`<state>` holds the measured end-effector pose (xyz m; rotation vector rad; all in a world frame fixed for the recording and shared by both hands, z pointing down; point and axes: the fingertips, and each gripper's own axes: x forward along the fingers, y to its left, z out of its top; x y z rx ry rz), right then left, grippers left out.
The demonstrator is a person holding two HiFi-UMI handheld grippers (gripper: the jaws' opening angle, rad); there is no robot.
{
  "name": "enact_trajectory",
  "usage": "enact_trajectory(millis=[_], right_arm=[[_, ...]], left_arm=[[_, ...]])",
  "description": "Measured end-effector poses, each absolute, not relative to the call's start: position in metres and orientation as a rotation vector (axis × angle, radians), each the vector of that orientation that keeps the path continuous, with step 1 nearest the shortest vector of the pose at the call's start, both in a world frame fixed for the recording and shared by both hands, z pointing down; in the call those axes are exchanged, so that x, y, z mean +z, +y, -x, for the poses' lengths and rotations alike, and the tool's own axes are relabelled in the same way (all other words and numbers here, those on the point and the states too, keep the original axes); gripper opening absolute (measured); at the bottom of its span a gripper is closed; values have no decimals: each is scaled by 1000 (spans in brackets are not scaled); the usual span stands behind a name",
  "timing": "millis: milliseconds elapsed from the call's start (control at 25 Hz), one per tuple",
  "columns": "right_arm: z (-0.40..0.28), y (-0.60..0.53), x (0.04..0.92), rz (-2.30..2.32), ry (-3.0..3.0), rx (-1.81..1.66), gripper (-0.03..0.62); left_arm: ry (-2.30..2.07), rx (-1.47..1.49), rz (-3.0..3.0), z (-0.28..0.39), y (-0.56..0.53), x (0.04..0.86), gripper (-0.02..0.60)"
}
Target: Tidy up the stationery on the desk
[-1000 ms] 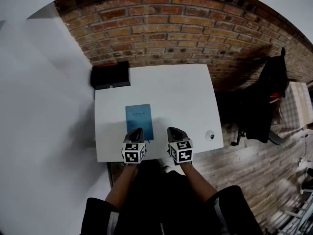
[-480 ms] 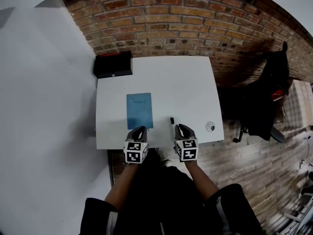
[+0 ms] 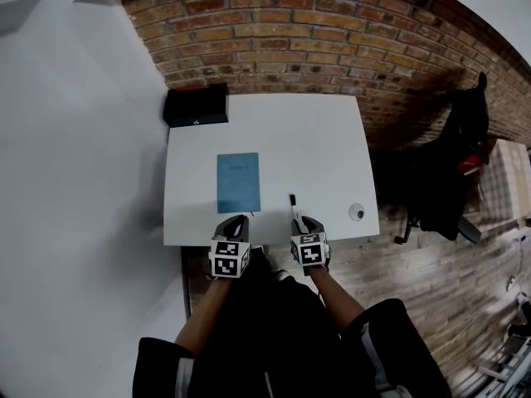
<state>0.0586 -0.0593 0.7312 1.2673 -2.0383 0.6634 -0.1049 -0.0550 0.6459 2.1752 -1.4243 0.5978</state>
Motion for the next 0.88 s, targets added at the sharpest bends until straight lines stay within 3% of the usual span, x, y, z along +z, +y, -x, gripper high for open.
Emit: enact_trajectory(millis=[880], right_arm=[[-60, -57, 766, -1255, -1904, 766, 83]], left_arm=[[-1390, 654, -2127, 118, -43, 669, 28]])
